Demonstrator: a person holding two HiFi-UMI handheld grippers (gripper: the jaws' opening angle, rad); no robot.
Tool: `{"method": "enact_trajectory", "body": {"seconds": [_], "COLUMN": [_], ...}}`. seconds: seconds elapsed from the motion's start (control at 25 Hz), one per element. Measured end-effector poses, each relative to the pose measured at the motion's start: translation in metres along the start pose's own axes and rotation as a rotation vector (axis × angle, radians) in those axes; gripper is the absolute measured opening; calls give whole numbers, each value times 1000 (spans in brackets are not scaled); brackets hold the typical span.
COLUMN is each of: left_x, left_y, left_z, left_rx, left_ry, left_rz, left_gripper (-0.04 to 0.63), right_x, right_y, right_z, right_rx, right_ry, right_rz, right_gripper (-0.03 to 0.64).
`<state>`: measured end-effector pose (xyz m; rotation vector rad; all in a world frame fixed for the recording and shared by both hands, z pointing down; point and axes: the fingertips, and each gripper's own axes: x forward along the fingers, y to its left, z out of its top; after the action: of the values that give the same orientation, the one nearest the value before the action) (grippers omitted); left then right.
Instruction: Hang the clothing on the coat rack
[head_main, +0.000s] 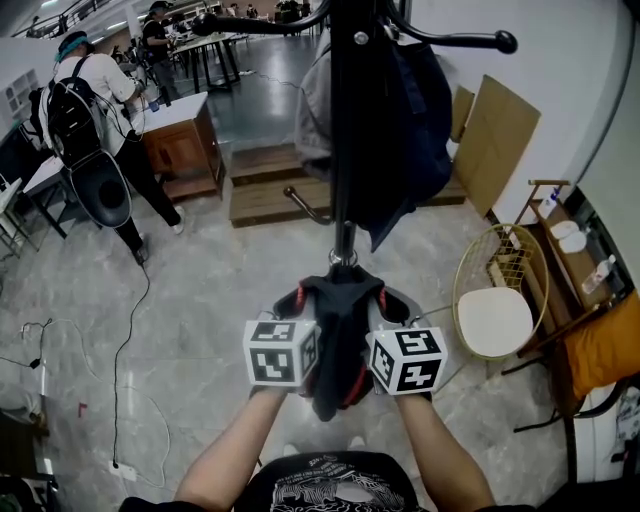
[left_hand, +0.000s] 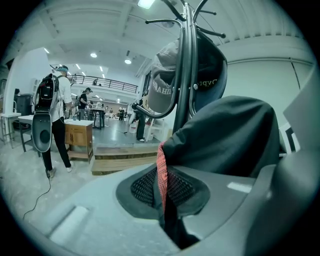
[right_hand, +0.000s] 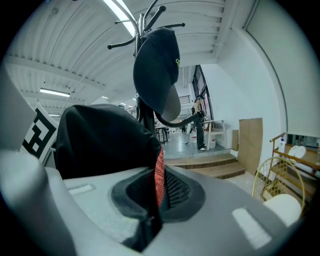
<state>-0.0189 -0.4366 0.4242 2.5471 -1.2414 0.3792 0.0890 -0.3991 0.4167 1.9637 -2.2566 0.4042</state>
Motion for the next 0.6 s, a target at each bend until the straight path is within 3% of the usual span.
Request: {"method": "enact_trajectory", "body": {"seconds": [0.6], "left_x": [-7], "left_y": [-7], "left_z": [-18], "left_rx": [-21], "left_ry": [18], "left_rz": [55], "left_gripper": [23], "right_x": [1], "right_y": [11], "right_z": [-15], "right_rx": [-16], "right_ry": [36], "right_rz": [71], "right_gripper": [18]}}
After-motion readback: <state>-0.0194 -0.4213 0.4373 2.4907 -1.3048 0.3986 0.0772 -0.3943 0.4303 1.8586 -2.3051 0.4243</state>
